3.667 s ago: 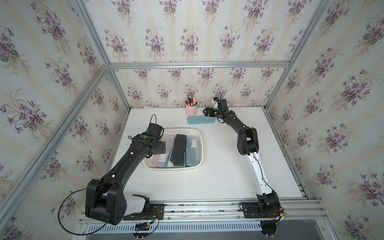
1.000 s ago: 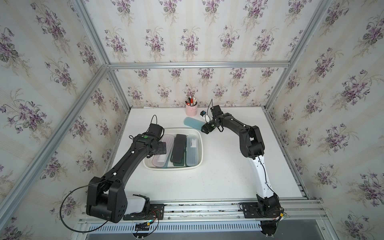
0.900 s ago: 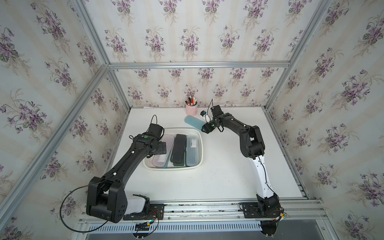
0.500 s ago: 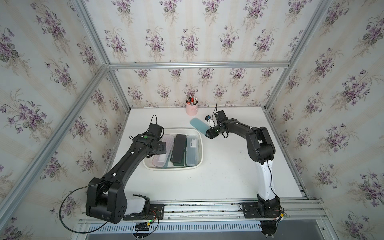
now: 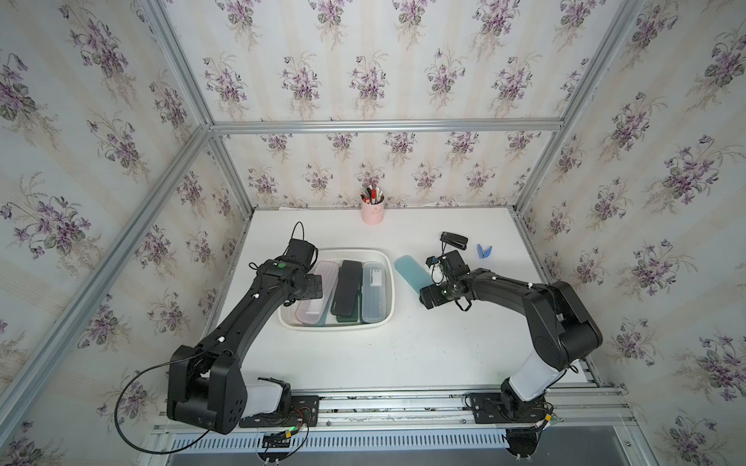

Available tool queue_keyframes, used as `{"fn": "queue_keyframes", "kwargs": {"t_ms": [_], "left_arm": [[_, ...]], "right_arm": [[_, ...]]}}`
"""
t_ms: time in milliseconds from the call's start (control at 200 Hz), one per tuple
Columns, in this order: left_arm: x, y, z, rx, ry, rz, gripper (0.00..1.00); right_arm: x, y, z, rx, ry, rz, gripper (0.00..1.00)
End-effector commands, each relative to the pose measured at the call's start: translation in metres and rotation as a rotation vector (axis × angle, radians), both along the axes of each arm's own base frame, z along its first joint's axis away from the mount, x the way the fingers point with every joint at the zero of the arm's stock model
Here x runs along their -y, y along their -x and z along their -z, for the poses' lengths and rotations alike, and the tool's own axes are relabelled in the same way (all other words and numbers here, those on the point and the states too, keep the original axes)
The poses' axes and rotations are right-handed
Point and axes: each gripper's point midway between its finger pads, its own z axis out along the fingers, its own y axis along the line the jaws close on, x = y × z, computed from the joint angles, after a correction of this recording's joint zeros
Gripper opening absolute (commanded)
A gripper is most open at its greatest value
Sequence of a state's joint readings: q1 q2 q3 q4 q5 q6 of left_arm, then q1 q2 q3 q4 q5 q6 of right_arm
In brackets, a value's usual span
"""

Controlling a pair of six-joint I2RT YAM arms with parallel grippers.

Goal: Put the pencil case into the storage box
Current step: Move the pencil case to the center of the board, then adjust the pencil case in the storage box.

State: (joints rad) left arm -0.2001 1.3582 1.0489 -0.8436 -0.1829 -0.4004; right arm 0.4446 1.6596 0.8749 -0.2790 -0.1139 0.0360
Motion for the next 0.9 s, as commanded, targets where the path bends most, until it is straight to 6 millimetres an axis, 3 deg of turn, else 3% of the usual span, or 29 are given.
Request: {"fn": "queue_keyframes", "kwargs": {"t_ms": [0,60,240,420,894], "left_arm": [[-0.003,0.001,0.006,-0.046,0.009,-0.055,0.99],[-0.008,-0.001,0.012,-0.083,-0.031,-0.08,0.99],[-0.035,-0.008,0.002,-0.103,-0.186,-0.129,0.99],[-0.057,-0.007,-0.005,-0.119,-0.281,-0.171,0.99],[-0.057,-0.001,0.034,-0.209,-0.3,-0.172,0.99]], "right_arm": [[0.007,-0.002,-0.01,0.01,-0.016,0.145,1.0],[0.002,-0.005,-0.018,0.035,-0.036,0.147,1.0],[0.005,-0.013,-0.034,0.107,-0.037,0.177,1.0],[0.004,-0.013,-0.034,0.123,-0.048,0.172,1.0],[0.012,0.002,-0.032,0.146,-0.077,0.195,1.0]]}}
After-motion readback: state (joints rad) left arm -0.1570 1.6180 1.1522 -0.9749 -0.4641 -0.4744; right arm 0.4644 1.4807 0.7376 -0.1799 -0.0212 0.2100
